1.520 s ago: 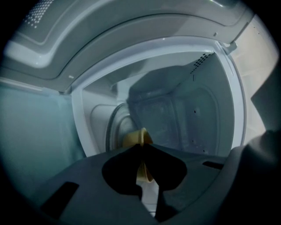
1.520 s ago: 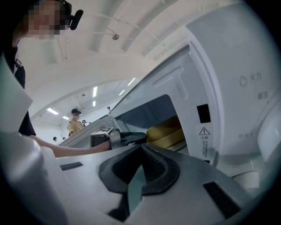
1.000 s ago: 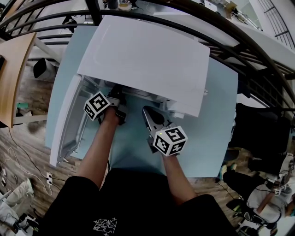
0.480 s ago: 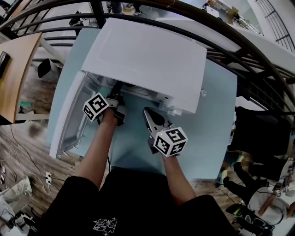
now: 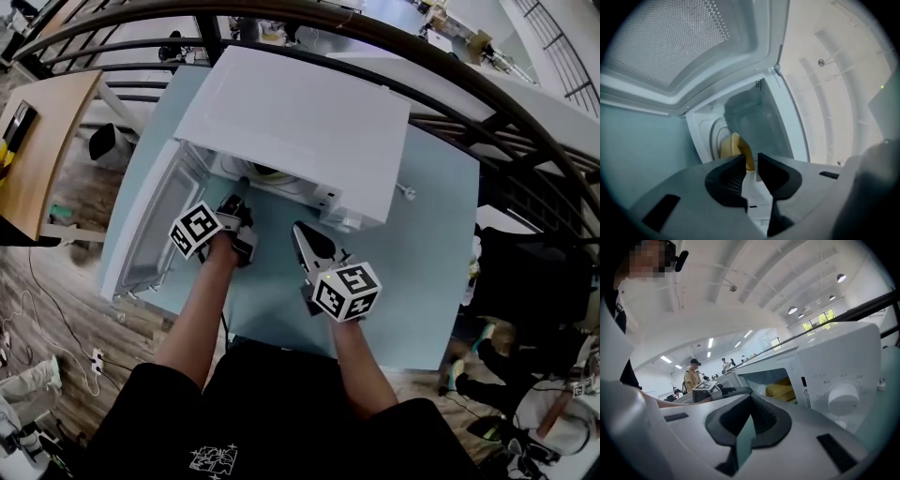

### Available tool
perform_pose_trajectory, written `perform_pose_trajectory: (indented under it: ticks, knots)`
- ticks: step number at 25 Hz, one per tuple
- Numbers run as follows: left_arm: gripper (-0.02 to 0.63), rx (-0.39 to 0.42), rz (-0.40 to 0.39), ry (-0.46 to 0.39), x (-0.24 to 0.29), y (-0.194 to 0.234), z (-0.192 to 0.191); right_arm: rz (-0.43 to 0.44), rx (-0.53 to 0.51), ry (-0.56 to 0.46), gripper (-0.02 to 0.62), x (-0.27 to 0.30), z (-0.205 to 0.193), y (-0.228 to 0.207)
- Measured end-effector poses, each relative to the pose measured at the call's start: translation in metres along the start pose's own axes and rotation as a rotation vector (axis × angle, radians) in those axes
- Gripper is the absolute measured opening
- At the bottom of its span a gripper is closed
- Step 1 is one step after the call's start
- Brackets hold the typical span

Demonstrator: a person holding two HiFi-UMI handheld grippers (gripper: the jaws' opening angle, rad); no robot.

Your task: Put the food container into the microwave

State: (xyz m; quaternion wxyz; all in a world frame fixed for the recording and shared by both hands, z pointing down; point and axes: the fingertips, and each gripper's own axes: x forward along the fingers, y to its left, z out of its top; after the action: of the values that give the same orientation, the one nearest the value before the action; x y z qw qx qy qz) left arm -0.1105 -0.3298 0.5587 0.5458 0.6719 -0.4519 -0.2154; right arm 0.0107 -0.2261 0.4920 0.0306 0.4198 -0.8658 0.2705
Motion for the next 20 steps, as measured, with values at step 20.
perform_pose_trajectory:
  ticks: [20]
  knots:
    - [0.043,0.066,0.010,-0.084,-0.074,-0.040,-0.041,0.079,-0.031,-0.040,0.006,-0.067,0.008,0.021]
